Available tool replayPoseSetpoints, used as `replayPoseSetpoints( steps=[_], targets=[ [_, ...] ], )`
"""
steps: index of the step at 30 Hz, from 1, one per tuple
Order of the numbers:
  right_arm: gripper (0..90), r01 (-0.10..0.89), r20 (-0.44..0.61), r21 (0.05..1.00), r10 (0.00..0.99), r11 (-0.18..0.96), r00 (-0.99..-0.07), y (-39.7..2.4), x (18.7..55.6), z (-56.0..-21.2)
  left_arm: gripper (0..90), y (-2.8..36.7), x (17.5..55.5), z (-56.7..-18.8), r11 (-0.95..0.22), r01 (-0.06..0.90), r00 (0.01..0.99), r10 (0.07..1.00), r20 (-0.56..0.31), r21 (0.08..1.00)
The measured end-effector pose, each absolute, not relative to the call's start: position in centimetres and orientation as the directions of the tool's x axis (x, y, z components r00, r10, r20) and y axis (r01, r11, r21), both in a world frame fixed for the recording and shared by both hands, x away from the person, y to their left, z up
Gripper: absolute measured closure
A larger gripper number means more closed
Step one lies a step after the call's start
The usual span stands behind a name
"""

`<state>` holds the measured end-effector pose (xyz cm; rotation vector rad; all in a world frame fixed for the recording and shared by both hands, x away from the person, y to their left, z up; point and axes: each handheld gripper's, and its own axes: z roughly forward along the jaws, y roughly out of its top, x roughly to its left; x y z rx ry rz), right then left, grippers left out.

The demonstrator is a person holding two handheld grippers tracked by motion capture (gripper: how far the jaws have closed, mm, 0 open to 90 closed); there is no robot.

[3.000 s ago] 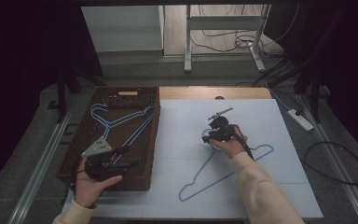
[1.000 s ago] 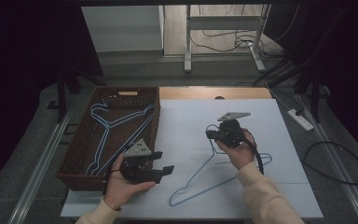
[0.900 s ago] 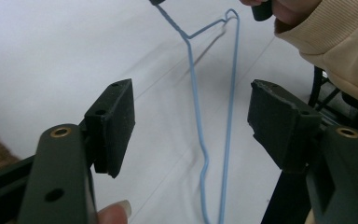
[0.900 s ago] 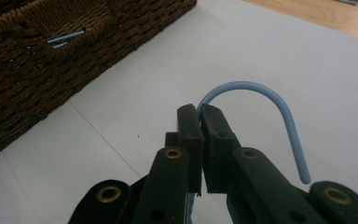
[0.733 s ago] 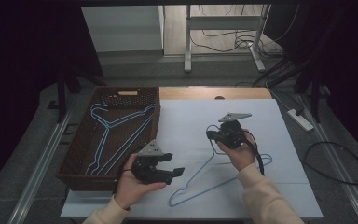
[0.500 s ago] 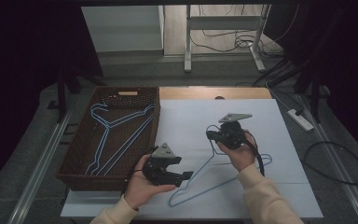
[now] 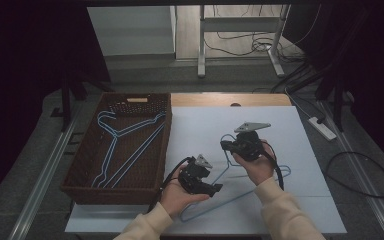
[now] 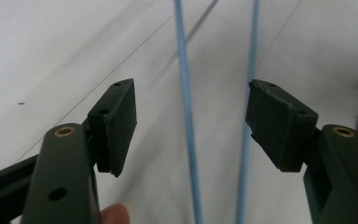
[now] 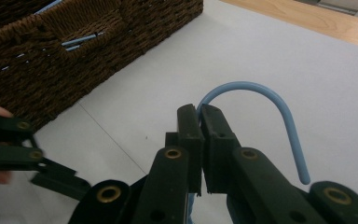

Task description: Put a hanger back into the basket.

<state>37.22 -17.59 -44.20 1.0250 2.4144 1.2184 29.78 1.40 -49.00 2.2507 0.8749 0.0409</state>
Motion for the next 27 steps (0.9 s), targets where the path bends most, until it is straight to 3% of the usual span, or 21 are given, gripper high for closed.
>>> replayPoseSetpoints(
  steps=[4,12,16,25,27],
  targets=[
    [87.9,0.475,0.087,0.783,0.686,0.401,-0.723,-17.7,37.1,-44.1,38.2,0.9,30.4,-50.0,-0.534,0.596,0.764,0.607,-0.218,0.600],
    [87.9,0.466,0.085,0.791,0.684,0.396,-0.724,-17.8,36.8,-43.9,71.7,0.8,30.5,-50.4,-0.542,0.603,0.775,0.572,-0.268,0.585],
    [87.9,0.460,0.088,0.800,0.683,0.386,-0.725,-18.1,36.5,-43.7,83.5,0.9,30.5,-50.3,-0.529,0.608,0.773,0.565,-0.289,0.593],
    [86.9,0.442,0.099,0.824,0.678,0.354,-0.728,-18.9,35.9,-43.4,85.9,1.2,30.4,-50.0,-0.493,0.626,0.758,0.567,-0.323,0.604],
    [79.9,0.430,0.100,0.835,0.674,0.343,-0.732,-19.2,35.7,-43.4,85.9,1.3,30.3,-49.9,-0.481,0.629,0.754,0.568,-0.329,0.611]
  ],
)
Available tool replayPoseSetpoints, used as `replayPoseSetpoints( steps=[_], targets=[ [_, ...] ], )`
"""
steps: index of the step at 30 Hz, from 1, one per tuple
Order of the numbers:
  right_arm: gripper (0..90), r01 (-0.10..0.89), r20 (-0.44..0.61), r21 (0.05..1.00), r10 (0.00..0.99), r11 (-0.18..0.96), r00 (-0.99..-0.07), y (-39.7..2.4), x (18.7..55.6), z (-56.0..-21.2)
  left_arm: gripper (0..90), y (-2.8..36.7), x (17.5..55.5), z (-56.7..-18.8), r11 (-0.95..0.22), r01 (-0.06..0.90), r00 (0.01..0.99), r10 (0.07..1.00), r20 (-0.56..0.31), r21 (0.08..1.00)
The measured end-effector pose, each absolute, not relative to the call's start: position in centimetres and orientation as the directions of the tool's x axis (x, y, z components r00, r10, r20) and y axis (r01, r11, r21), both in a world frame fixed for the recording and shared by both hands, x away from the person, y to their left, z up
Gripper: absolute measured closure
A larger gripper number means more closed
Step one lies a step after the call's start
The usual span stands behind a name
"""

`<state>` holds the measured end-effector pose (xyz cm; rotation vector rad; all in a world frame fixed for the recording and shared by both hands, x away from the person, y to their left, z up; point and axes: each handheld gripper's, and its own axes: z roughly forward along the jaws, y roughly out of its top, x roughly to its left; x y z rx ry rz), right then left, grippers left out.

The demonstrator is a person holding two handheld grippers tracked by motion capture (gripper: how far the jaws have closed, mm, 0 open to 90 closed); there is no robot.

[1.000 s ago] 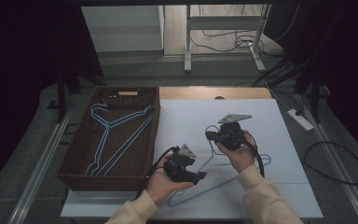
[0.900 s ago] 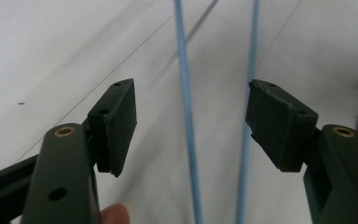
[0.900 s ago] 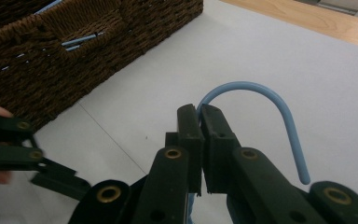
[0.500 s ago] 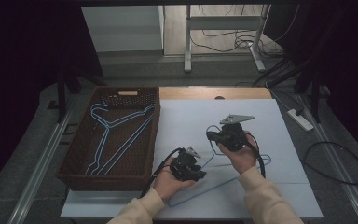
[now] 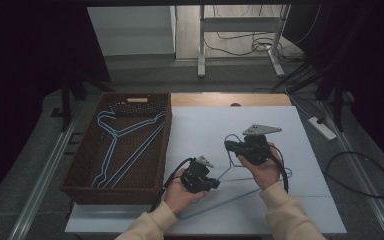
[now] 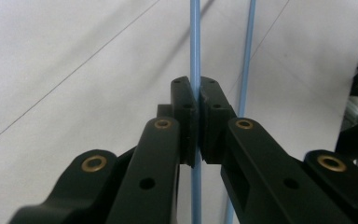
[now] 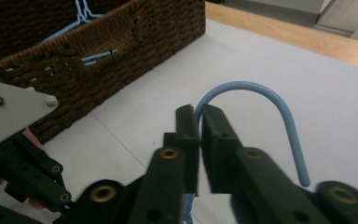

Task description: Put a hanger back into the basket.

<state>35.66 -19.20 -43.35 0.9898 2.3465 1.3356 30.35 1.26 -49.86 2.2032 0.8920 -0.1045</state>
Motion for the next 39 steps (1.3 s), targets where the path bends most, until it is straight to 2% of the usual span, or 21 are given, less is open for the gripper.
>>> replayPoseSetpoints(
  steps=[7,11,24,30,39],
  targets=[
    [51.6,0.386,0.112,0.880,0.670,0.276,-0.734,-21.3,33.7,-43.1,86.1,1.7,30.1,-49.1,-0.435,0.636,0.744,0.566,-0.355,0.638],
    [46.0,0.390,0.124,0.884,0.676,0.257,-0.727,-22.7,32.8,-43.3,86.1,2.1,30.0,-48.6,-0.412,0.638,0.739,0.565,-0.367,0.650],
    [31.7,0.372,0.107,0.897,0.700,0.238,-0.706,-27.5,30.6,-45.0,86.1,3.1,29.7,-47.0,-0.347,0.645,0.724,0.562,-0.399,0.681],
    [29.4,0.377,0.112,0.898,0.710,0.227,-0.695,-29.3,30.0,-45.9,86.1,3.5,29.5,-45.9,-0.317,0.641,0.725,0.548,-0.417,0.699],
    [28.2,0.395,0.112,0.890,0.729,0.229,-0.676,-30.6,29.5,-47.0,86.1,4.8,29.7,-42.8,-0.290,0.607,0.738,0.550,-0.391,0.740]
  ],
)
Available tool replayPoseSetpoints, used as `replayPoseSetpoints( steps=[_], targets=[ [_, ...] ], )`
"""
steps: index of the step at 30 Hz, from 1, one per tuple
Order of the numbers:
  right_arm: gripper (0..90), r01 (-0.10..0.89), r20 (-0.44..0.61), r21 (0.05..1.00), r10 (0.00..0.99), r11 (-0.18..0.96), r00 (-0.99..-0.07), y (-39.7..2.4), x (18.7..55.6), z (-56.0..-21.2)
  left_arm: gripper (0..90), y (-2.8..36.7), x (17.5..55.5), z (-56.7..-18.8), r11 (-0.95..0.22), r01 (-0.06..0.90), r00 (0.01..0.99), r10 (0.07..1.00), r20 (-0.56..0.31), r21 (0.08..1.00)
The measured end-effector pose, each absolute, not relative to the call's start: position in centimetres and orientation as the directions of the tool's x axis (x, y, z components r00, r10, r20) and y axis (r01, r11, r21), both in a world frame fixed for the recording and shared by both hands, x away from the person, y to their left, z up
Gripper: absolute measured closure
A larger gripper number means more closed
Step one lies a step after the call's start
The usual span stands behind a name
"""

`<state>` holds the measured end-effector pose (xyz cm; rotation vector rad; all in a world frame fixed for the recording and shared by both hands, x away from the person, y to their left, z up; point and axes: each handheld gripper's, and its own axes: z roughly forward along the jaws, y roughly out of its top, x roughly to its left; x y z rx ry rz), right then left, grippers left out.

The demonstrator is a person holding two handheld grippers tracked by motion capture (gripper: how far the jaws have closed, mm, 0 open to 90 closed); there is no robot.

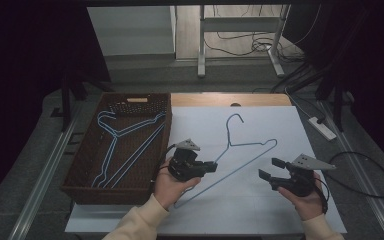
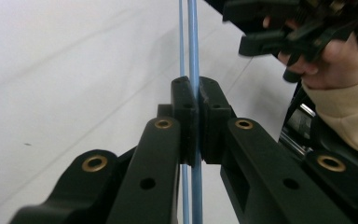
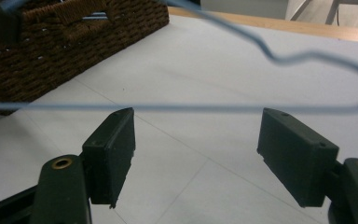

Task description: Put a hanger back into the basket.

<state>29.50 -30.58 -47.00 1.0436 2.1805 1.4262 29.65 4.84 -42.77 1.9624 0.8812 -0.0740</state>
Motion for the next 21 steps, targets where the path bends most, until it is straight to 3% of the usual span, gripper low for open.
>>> replayPoseSetpoints(
  steps=[21],
  targets=[
    [27.0,0.415,0.082,0.870,0.752,0.266,-0.654,-30.9,30.2,-48.2,86.1,12.5,29.9,-38.3,-0.164,0.575,0.706,0.594,-0.385,0.802]
  ],
)
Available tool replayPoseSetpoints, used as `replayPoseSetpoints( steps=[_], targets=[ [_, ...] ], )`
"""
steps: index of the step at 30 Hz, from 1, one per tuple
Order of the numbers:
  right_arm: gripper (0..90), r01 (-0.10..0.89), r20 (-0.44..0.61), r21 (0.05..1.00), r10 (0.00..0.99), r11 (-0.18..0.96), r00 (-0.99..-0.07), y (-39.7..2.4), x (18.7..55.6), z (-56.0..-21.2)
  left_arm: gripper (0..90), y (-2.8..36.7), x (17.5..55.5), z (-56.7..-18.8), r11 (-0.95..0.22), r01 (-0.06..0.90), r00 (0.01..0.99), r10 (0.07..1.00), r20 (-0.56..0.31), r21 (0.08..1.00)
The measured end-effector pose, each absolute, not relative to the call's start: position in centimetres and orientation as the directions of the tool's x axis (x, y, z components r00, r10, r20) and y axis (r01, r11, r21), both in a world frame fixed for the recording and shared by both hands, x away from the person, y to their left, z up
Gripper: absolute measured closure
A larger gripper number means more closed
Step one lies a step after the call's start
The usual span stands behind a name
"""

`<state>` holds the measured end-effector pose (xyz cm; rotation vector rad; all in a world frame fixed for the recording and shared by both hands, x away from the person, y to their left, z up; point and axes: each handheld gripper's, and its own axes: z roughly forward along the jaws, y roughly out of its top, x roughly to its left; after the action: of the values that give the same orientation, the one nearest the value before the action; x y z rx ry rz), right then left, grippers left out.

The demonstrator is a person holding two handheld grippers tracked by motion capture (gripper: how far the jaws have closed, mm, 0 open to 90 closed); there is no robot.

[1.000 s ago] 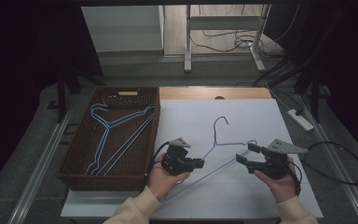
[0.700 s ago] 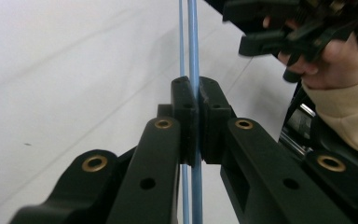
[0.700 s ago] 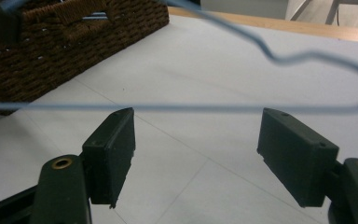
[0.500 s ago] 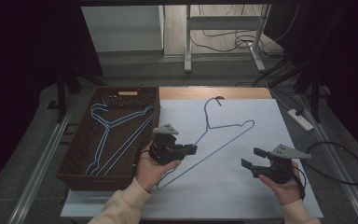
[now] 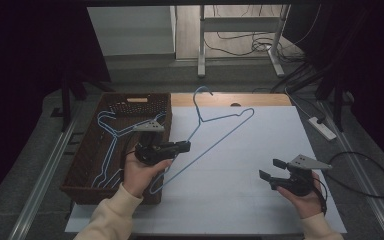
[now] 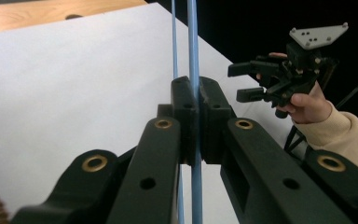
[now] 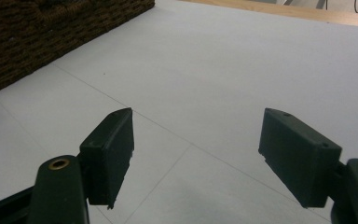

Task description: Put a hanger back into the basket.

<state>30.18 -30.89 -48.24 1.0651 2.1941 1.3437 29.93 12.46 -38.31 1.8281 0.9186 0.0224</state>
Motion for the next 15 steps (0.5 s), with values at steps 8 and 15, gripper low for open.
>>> replayPoseSetpoints(
  steps=[8,15],
  targets=[
    [27.0,0.422,0.080,0.865,0.755,0.271,-0.650,-30.9,30.3,-48.4,86.1,14.8,29.8,-37.8,-0.138,0.566,0.693,0.615,-0.377,0.813],
    [27.0,0.425,0.078,0.862,0.756,0.277,-0.650,-30.9,30.3,-48.5,86.1,17.0,29.4,-37.4,-0.117,0.555,0.681,0.633,-0.369,0.824]
  ],
)
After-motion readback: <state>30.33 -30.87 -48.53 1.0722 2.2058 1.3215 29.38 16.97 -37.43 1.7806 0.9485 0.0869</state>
